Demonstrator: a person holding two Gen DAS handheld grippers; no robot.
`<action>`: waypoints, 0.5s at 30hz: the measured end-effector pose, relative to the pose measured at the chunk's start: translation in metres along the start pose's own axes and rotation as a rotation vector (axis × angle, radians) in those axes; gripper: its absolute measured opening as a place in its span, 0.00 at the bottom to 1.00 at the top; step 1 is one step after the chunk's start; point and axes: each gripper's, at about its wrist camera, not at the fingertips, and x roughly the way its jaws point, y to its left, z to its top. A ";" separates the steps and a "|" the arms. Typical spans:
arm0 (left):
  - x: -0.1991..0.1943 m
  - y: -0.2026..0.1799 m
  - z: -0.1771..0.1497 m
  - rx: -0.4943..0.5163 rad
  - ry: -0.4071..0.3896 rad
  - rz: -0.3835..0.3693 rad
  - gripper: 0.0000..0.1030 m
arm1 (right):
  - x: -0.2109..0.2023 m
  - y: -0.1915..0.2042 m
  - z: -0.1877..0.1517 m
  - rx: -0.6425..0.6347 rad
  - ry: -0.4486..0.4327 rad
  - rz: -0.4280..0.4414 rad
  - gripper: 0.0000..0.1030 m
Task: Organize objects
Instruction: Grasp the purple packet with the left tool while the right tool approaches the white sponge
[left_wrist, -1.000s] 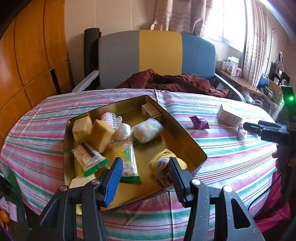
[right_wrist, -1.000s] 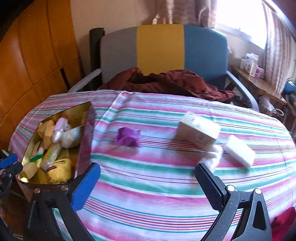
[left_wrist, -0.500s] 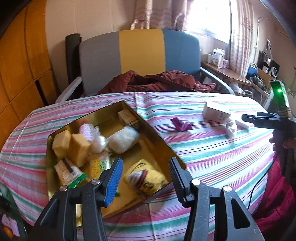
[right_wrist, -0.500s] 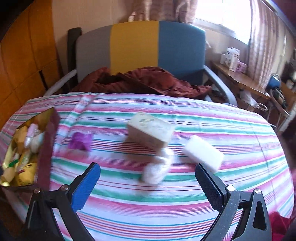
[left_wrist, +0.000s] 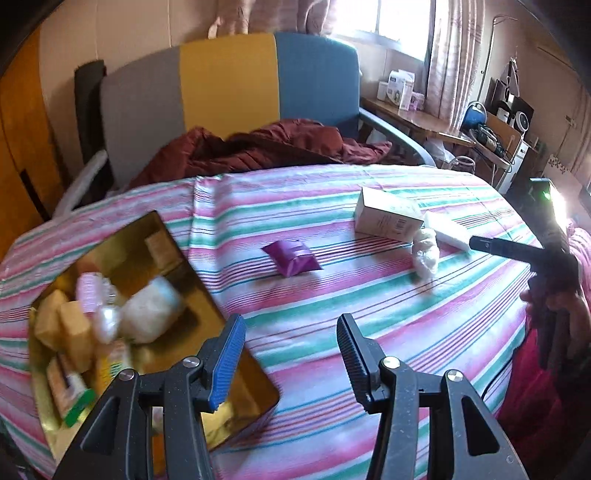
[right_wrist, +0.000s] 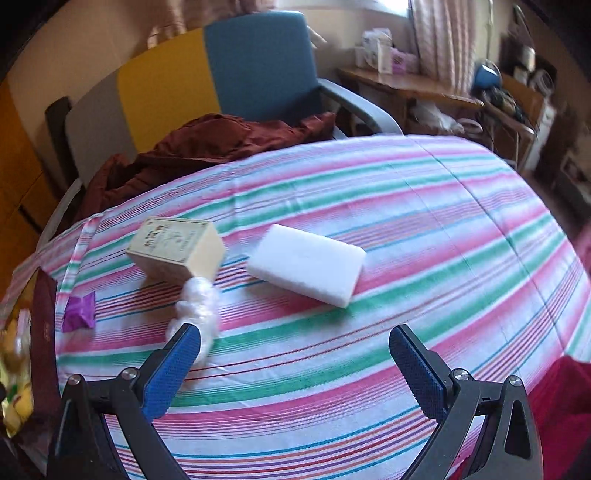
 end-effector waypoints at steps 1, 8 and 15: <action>0.008 0.000 0.006 -0.016 0.015 -0.011 0.51 | 0.001 -0.003 0.000 0.015 0.008 0.002 1.00; 0.056 0.004 0.042 -0.087 0.085 -0.027 0.51 | 0.001 0.003 0.001 0.004 0.015 0.025 1.00; 0.114 0.018 0.068 -0.203 0.189 -0.052 0.69 | 0.001 0.008 0.001 -0.013 0.015 0.037 1.00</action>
